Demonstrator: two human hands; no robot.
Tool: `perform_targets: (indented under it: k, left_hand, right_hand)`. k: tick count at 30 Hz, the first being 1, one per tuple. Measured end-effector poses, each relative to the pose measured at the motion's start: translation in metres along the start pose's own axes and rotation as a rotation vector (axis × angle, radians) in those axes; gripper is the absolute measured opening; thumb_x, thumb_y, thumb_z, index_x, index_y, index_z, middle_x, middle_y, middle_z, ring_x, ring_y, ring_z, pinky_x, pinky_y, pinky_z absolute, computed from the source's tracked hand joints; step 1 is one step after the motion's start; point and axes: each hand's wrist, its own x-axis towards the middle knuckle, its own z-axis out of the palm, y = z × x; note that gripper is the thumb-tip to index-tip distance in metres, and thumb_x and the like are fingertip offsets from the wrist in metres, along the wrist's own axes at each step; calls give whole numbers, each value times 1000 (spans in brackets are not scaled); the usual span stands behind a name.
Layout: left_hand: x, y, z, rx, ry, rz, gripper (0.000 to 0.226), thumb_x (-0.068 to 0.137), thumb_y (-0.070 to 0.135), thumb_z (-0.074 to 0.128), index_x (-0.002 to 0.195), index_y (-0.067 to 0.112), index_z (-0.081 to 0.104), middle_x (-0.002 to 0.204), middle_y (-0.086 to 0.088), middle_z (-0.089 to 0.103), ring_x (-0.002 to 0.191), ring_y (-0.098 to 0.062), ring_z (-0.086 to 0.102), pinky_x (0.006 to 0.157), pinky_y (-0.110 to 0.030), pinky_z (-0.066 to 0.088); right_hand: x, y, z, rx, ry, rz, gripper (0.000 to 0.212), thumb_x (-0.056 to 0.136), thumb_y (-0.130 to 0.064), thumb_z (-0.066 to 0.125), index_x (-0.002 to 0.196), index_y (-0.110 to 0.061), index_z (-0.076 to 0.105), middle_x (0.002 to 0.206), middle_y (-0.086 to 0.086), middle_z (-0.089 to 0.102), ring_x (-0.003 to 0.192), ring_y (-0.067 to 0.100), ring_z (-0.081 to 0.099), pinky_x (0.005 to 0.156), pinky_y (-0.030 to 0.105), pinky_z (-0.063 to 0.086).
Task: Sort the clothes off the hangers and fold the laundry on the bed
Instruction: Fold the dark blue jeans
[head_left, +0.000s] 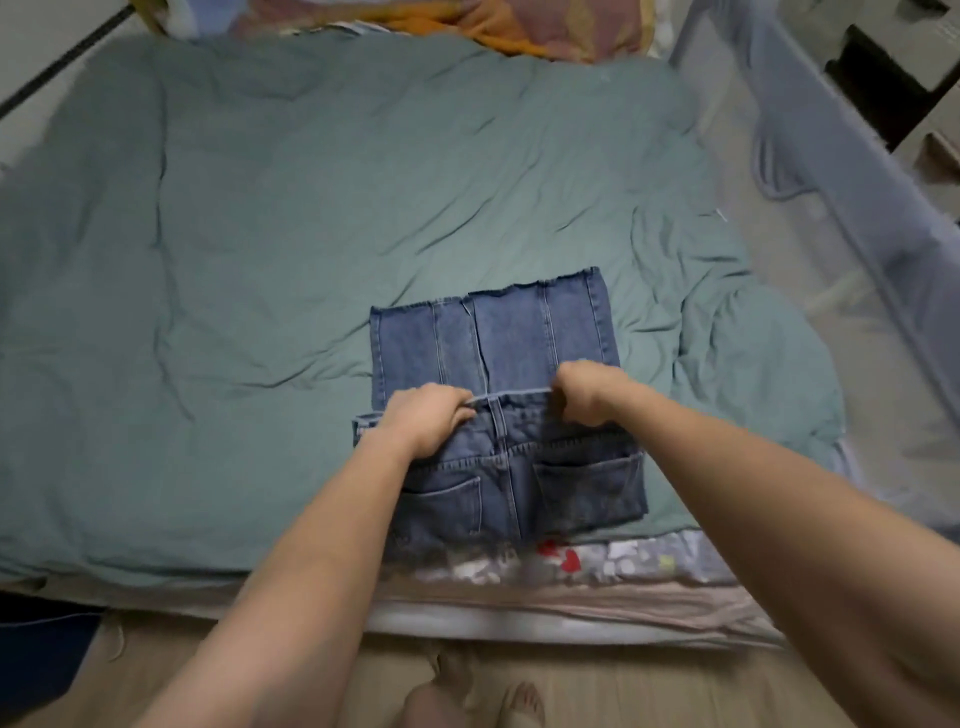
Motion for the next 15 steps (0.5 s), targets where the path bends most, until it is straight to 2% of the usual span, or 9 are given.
perform_targets:
  k: [3,6,9,12,15]
  left_hand:
    - [56,-32,-14,-5,105,-26,25,102,42,38,108,29,58,116,-6,66,108,-32,60,81,-38,45]
    - [116,-59,-18,15,178,-36,26,102,42,37,110,29,58,115,-5,67,107,-31,61,74,-34,38]
    - [187,-87,-11,49,192,-40,26,102,39,38,110,27,60,111,-2,69,108,-26,60,77,-33,28]
    - [254,-113,11,33,181,-59,26,102,38,39,108,26,61,108,-1,69,109,-24,58,85,-35,28]
    - [308,-133,39,11,152,-70,28,102,38,38,110,25,62,108,-1,69,109,-24,58,86,-36,27]
  right_hand:
    - [49,7,-25,-4,248,81,22,87,-10,57,109,-11,63,111,14,62,100,34,61,75,35,39]
    - [104,12,-37,-56,372,171,21,88,-9,57,108,-14,62,111,11,64,104,31,60,90,37,37]
    - [173,21,-42,-133,377,187,20,89,-10,53,107,-16,59,110,10,66,109,28,56,94,37,33]
    - [237,33,-40,-178,325,180,22,92,-8,45,111,-14,54,112,10,65,110,28,54,93,38,31]
    - [293,45,-33,-192,270,180,23,92,-6,42,112,-12,52,114,11,64,111,27,54,96,38,29]
